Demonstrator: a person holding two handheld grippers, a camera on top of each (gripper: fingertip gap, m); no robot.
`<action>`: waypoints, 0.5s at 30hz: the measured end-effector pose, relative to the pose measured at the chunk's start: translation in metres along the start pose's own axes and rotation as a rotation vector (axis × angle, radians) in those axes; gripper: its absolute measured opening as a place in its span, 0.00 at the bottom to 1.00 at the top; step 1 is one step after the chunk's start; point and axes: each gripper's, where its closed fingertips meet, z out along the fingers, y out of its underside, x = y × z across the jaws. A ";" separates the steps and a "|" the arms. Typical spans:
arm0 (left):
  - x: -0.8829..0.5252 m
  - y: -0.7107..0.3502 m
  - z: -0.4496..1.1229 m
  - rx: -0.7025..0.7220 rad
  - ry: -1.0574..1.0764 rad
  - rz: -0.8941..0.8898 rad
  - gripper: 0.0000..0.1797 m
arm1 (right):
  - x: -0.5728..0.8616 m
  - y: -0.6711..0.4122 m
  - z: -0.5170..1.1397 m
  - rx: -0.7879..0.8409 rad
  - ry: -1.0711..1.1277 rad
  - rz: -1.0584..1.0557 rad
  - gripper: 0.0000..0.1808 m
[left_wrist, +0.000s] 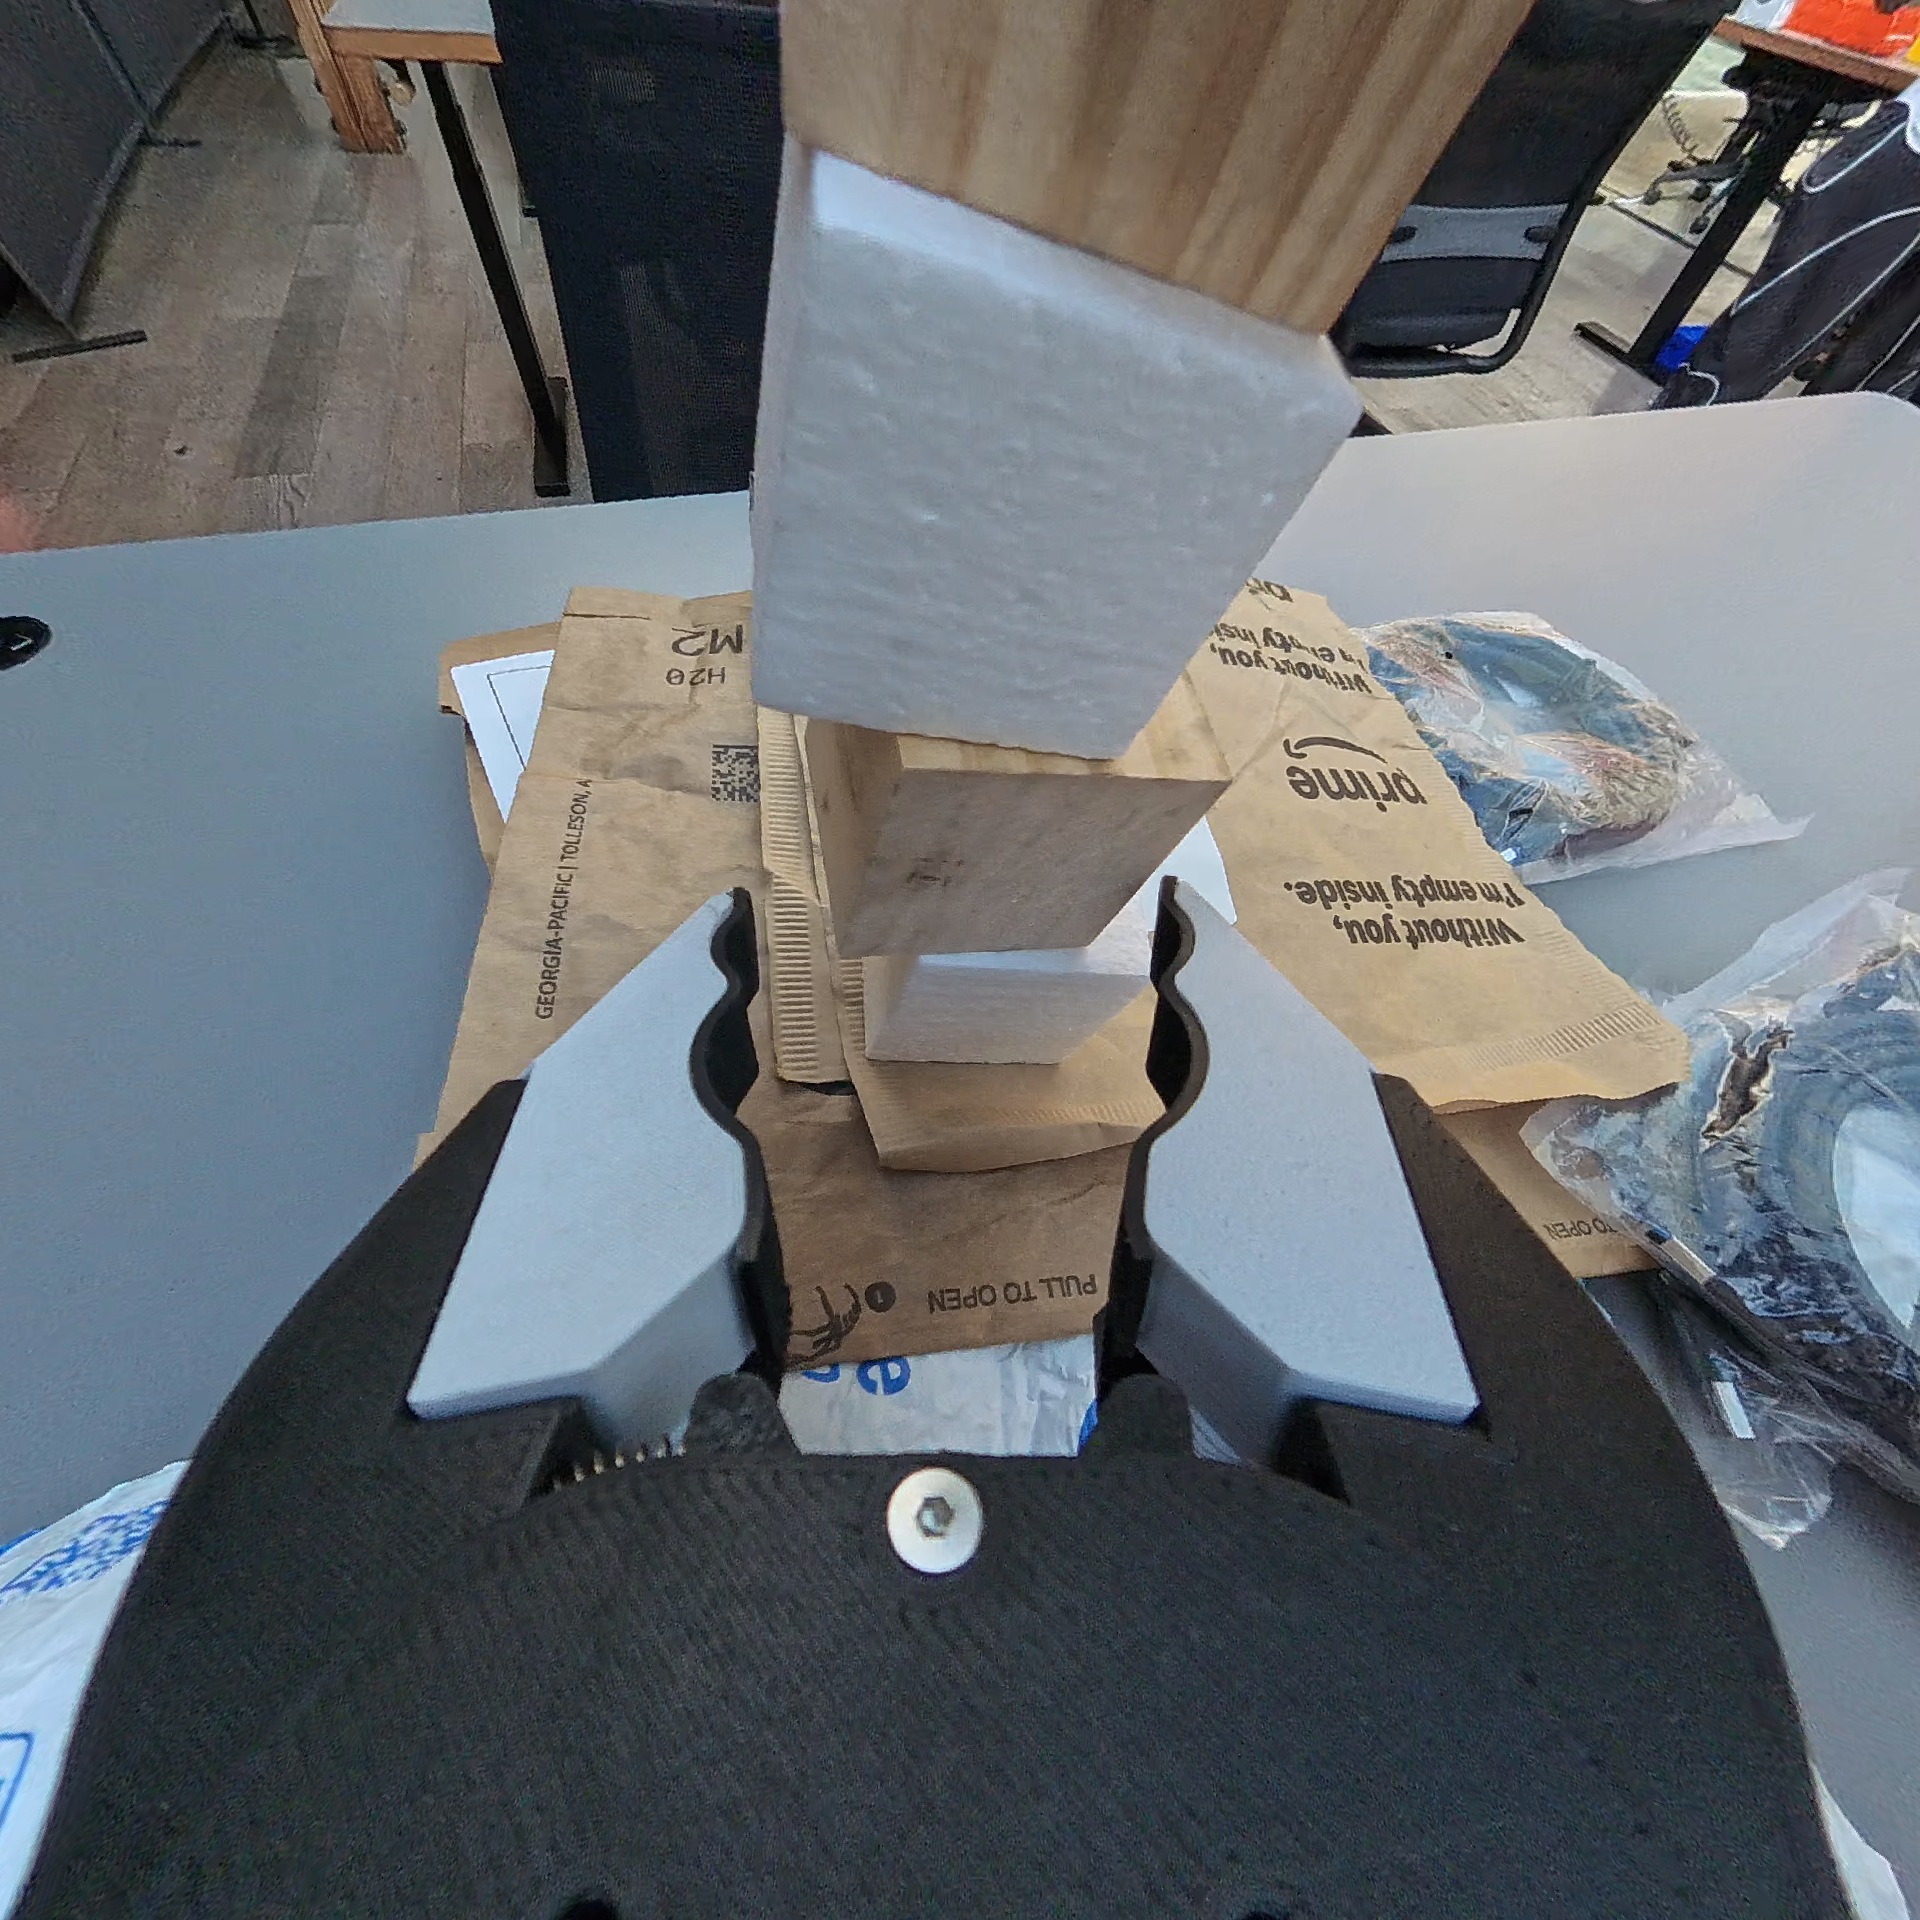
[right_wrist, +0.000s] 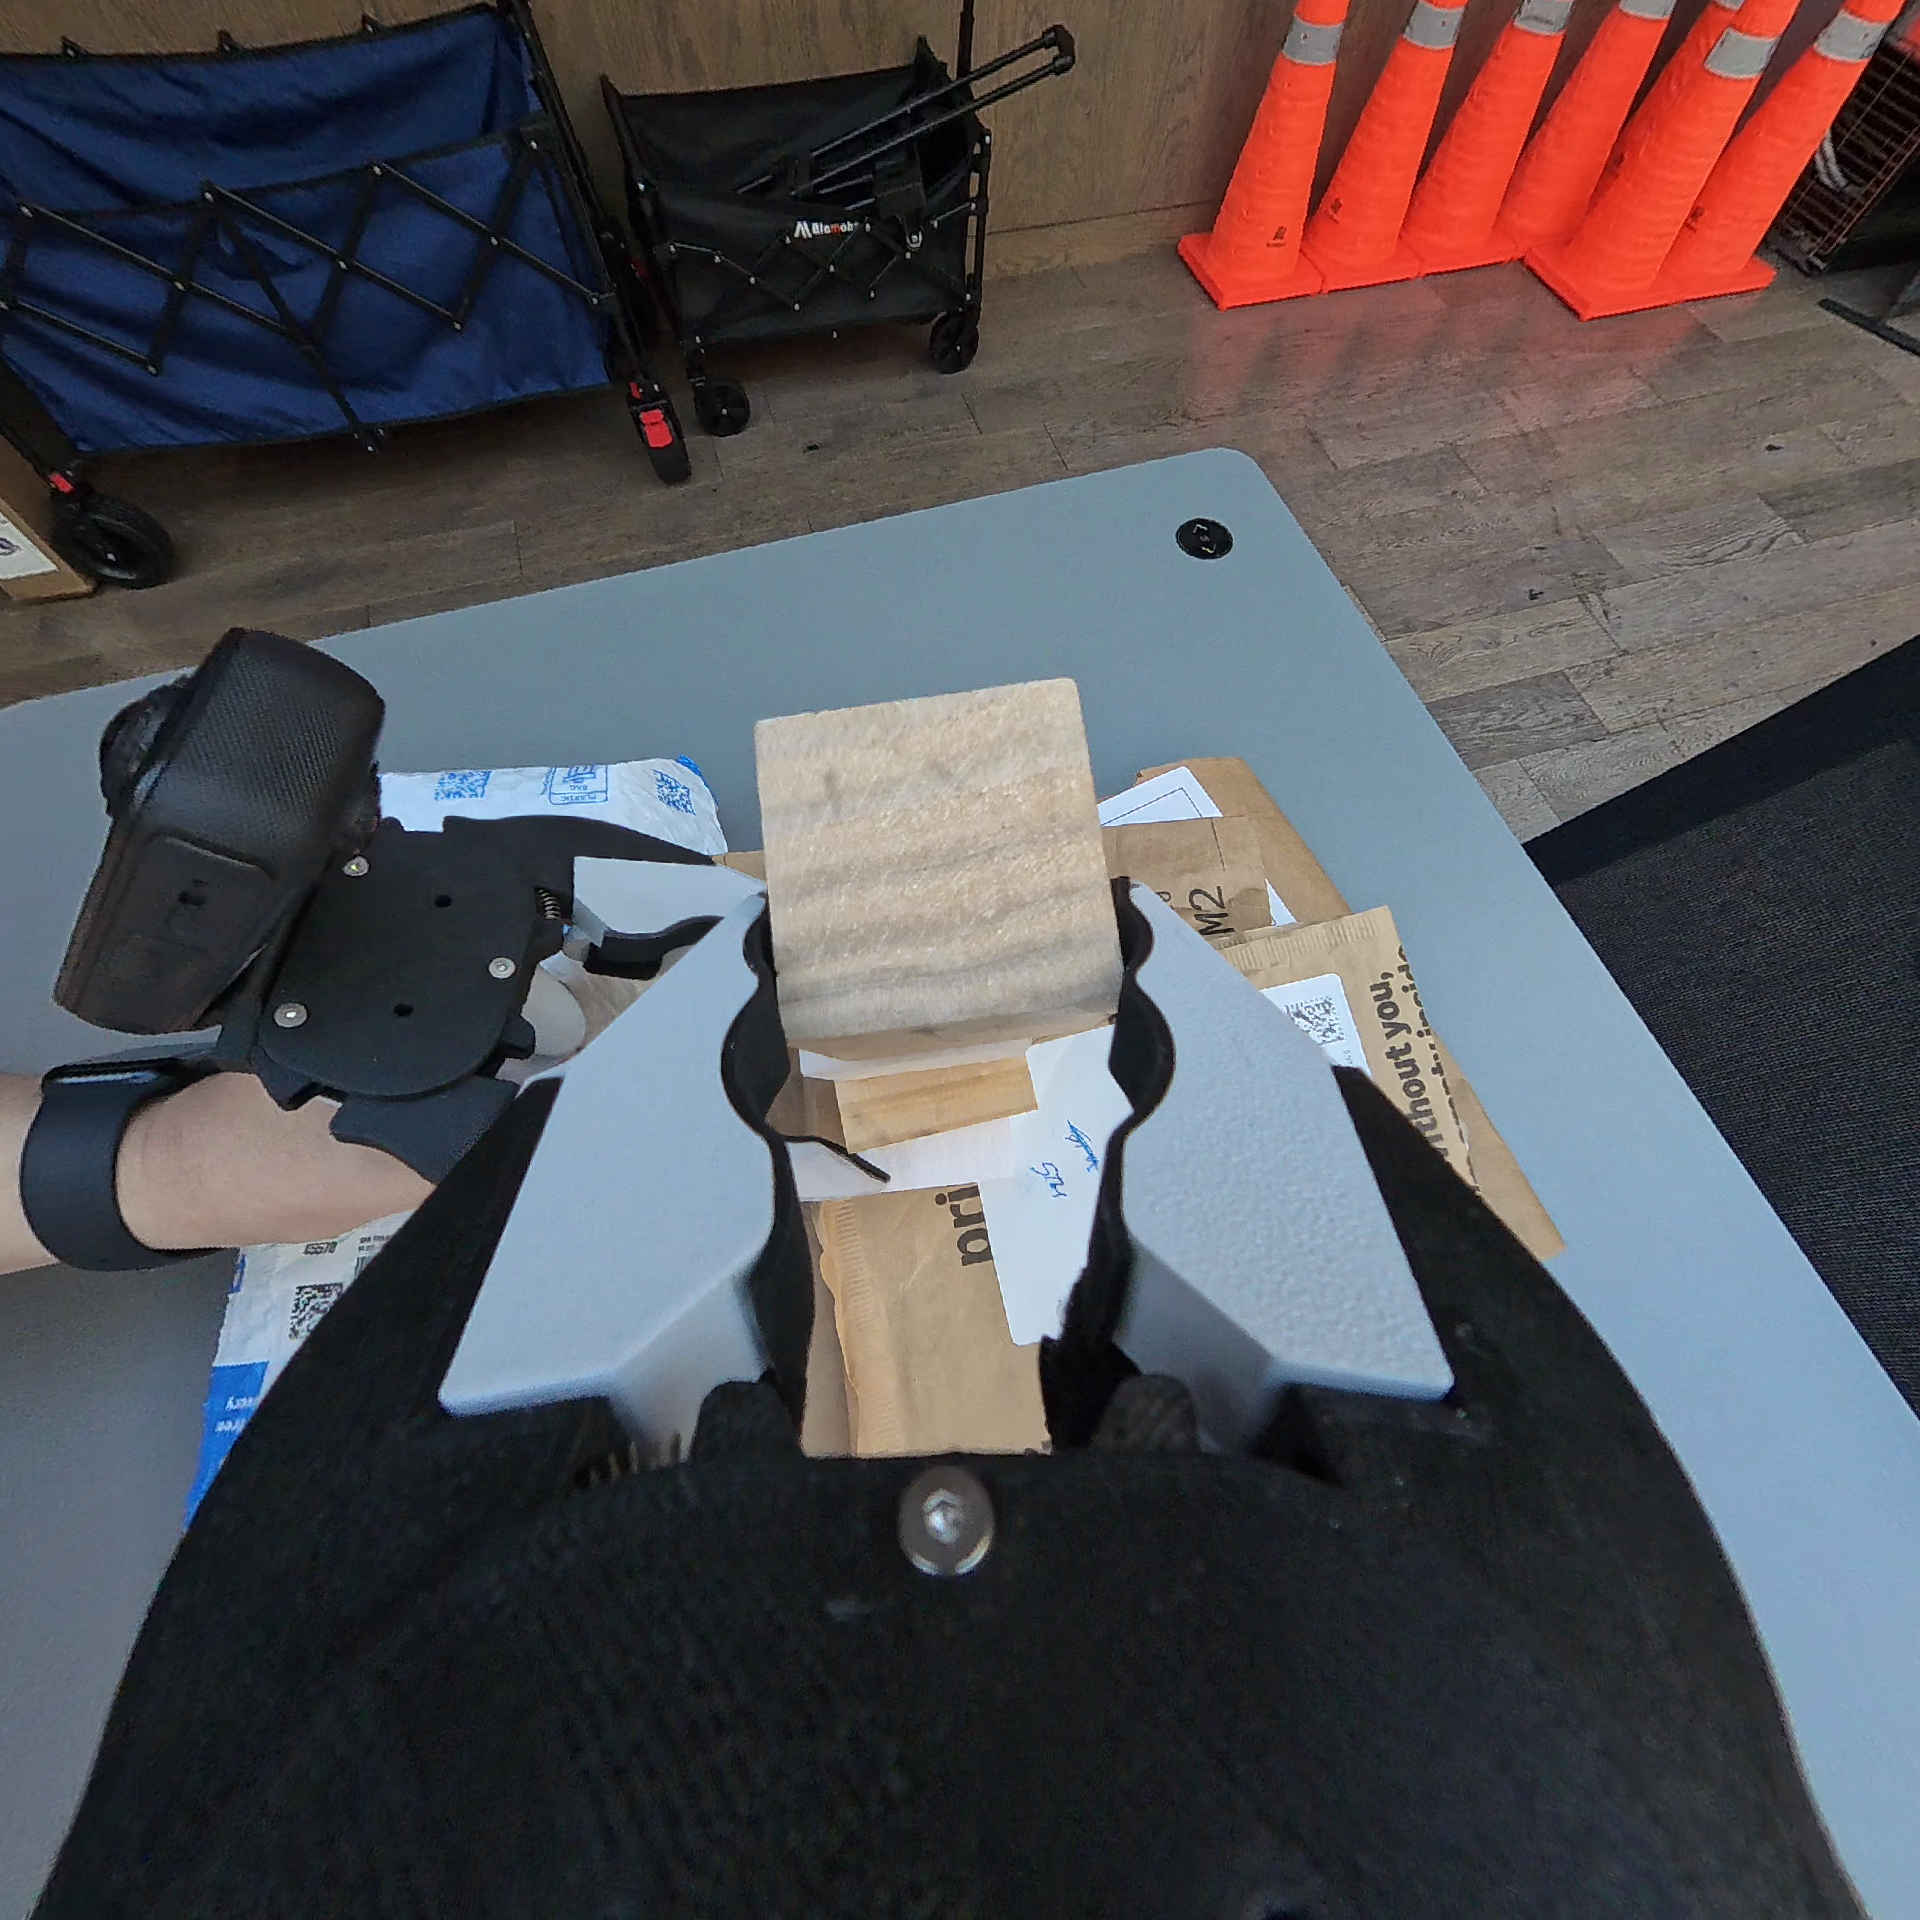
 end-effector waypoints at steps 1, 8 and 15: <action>0.000 -0.002 -0.001 0.003 -0.001 0.006 0.42 | -0.001 0.000 0.000 -0.005 0.002 -0.006 0.34; 0.001 -0.012 -0.007 0.022 0.001 0.023 0.42 | -0.001 0.002 0.002 -0.032 0.018 -0.036 0.37; 0.000 -0.008 -0.009 0.013 -0.003 0.021 0.43 | -0.002 -0.006 0.001 -0.005 0.017 -0.033 0.39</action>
